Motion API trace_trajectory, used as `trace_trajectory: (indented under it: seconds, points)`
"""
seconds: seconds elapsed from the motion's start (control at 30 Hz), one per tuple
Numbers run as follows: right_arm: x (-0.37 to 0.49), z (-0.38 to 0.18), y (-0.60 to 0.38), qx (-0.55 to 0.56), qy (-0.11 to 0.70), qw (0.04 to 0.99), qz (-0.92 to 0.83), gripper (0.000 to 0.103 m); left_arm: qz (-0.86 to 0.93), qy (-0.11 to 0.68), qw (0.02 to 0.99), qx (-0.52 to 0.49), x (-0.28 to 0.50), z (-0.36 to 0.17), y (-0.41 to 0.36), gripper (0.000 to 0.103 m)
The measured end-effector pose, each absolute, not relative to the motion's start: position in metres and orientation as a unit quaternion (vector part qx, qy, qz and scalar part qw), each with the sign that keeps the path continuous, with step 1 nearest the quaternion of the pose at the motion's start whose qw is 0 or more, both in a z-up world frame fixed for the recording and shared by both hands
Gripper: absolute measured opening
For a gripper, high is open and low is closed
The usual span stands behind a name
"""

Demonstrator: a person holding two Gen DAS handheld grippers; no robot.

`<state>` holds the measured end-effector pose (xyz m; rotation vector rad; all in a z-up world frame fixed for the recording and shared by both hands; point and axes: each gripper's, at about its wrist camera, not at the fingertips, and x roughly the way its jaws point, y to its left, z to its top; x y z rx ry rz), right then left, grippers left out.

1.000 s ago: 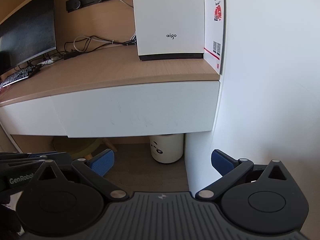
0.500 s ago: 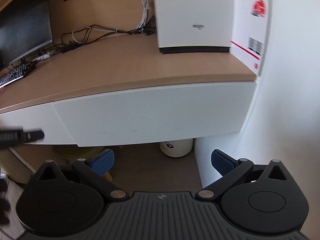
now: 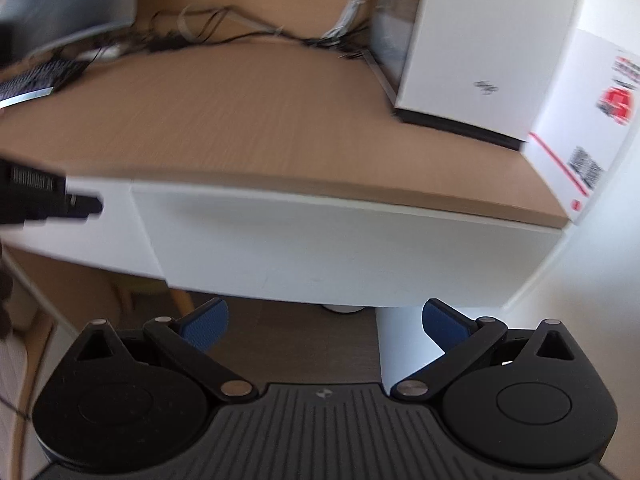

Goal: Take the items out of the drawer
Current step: 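Move both grippers toward the white desk drawer front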

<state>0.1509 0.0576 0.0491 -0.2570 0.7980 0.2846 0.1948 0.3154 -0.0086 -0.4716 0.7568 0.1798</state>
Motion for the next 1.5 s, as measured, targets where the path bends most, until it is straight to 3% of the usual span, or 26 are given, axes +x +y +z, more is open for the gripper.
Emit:
trace_trajectory:
  seconds: [0.27, 1.5]
  points:
    - [0.165, 0.031, 0.064, -0.14, 0.424, 0.884, 0.141, 0.103, 0.074, 0.356, 0.898, -0.246, 0.2, -0.017, 0.315, 0.016]
    - [0.181, 0.029, 0.082, -0.145, 0.421, 0.885, 0.137, 0.103, 0.029, 0.349, 0.887, -0.302, 0.229, -0.026, 0.335, 0.017]
